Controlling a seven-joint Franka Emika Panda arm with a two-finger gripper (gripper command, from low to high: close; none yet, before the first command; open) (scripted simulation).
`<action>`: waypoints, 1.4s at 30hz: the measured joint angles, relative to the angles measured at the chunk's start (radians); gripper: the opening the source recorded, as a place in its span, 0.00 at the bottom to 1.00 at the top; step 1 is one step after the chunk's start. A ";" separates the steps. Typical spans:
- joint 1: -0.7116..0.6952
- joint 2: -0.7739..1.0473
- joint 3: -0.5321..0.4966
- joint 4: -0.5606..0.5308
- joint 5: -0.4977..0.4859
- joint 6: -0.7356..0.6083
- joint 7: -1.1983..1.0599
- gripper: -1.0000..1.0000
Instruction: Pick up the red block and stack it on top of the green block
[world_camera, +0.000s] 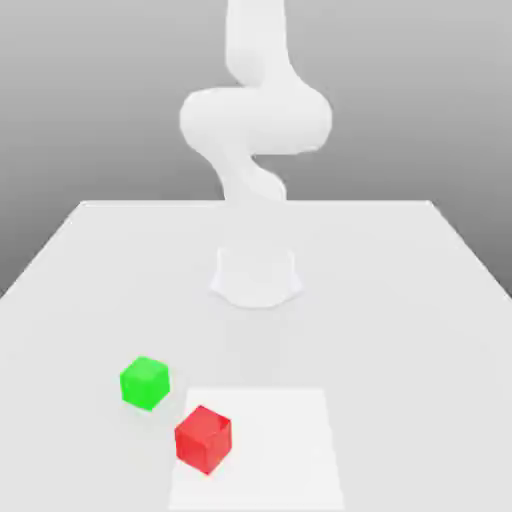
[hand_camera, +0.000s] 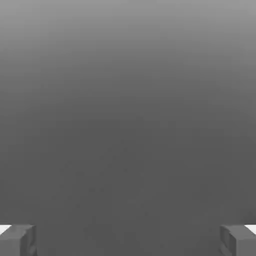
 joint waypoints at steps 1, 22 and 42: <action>-0.012 0.039 0.005 -0.015 -0.003 0.019 0.020 0.50; -0.155 0.803 0.016 -0.301 -0.007 0.403 0.366 0.50; -0.182 0.780 -0.005 -0.338 -0.006 0.400 0.398 0.00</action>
